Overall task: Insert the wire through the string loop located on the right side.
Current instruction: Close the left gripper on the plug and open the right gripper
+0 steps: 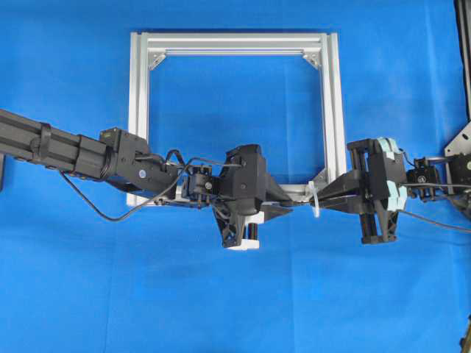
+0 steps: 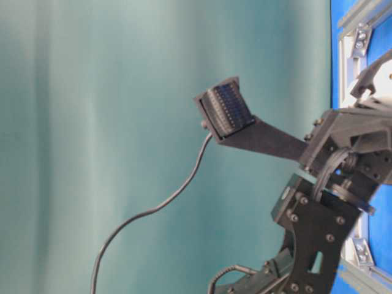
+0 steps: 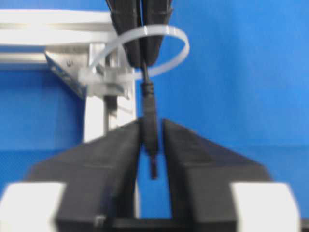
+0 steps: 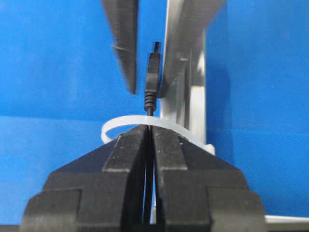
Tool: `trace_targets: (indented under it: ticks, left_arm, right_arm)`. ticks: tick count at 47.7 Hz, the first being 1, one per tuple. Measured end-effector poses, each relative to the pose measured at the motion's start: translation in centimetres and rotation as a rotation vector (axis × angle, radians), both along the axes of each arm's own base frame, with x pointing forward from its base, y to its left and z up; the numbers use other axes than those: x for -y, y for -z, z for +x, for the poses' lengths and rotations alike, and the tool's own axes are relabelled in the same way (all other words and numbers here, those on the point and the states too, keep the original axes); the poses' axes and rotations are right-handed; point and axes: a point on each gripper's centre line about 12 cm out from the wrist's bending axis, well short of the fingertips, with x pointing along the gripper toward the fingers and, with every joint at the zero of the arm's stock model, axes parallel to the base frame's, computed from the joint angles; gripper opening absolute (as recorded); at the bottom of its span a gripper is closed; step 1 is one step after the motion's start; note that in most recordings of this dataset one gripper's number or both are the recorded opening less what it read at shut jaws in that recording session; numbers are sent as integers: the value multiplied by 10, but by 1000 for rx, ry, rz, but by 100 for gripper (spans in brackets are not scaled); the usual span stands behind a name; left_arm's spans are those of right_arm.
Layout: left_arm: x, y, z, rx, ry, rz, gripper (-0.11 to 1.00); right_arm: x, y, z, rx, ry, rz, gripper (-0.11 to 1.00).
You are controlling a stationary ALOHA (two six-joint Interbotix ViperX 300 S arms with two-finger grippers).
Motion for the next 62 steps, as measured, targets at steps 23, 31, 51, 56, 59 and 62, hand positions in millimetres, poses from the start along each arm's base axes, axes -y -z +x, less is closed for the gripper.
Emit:
trace_targets:
  ticks: [23,31,51,56,59,62]
  left_arm:
    - [1,0,0,2,7,11,8]
    - [1,0,0,1,6,10,8]
    - [4,0,0,3,13,11,8]
    - [4,0,-1,1,12,10,8]
    - [3,3,-3,-7,12,11,8]
    - [3,5,-5,-14,13,13,8]
  right_arm:
    - [0,1,0,-11,-1,0,-4]
    - [0,1,-1,-18,-2,-1,-4]
    - [1,2,-1,-30,15,14,65]
    - [1,5,-3,-53,15,13,87]
    - [1,6,-4,-68,13,11,93]
    - [1,8,-5,-79,13,10,92]
